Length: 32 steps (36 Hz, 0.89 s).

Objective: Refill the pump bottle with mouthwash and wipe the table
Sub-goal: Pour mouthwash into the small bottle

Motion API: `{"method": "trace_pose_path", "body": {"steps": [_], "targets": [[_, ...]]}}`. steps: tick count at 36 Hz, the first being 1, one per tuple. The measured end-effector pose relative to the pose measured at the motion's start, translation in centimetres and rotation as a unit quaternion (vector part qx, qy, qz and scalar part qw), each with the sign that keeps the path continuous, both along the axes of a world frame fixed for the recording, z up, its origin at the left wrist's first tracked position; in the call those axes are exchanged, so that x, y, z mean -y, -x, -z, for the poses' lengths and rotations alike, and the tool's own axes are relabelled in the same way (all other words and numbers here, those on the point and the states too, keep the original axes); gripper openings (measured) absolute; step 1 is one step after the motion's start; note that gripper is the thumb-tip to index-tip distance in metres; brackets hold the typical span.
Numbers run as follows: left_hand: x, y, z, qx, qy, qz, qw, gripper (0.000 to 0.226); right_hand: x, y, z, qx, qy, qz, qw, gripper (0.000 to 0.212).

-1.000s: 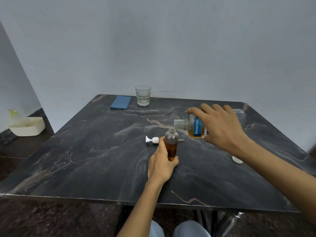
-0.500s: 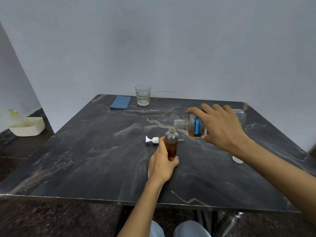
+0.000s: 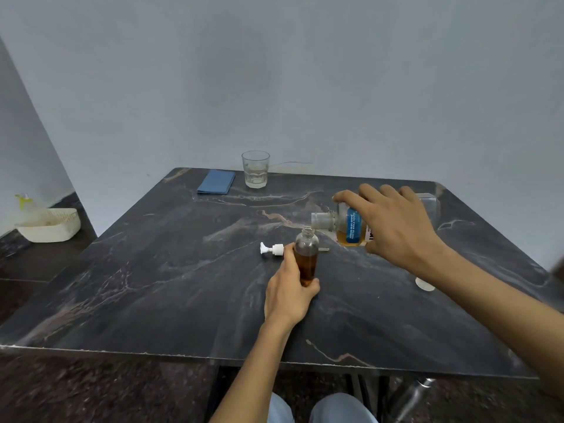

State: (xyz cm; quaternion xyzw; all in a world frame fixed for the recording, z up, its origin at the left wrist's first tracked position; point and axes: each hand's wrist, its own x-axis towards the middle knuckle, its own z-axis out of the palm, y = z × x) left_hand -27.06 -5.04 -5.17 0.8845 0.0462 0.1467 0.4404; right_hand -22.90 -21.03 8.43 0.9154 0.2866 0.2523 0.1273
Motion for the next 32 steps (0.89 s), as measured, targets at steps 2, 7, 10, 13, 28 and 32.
{"method": "trace_pose_path", "body": {"steps": [2, 7, 10, 13, 28, 32], "targets": [[-0.01, 0.01, -0.04, -0.003, -0.002, 0.002, 1.0, 0.071, -0.02, -0.08, 0.04, -0.002, -0.001, 0.001, 1.0, 0.095], [0.0, 0.06, -0.09, -0.001, -0.003, 0.001, 1.0, 0.071, 0.0, -0.2, 0.12, 0.005, 0.0, 0.0, 1.0, 0.096], [-0.01, 0.03, -0.05, 0.0, -0.005, 0.0, 1.0, 0.071, -0.01, -0.19, 0.11, 0.006, 0.0, 0.001, 1.0, 0.096], [0.01, 0.02, -0.06, 0.0, -0.004, 0.0, 1.0, 0.07, -0.01, -0.19, 0.12, 0.004, -0.001, 0.0, 1.0, 0.096], [-0.02, 0.02, -0.08, -0.003, -0.002, 0.001, 1.0, 0.071, -0.02, -0.16, 0.03, 0.004, 0.002, -0.001, 1.0, 0.094], [-0.03, -0.02, -0.16, -0.009, 0.003, 0.0, 1.0, 0.072, 0.0, -0.13, 0.02, 0.007, 0.001, -0.002, 1.0, 0.094]]}}
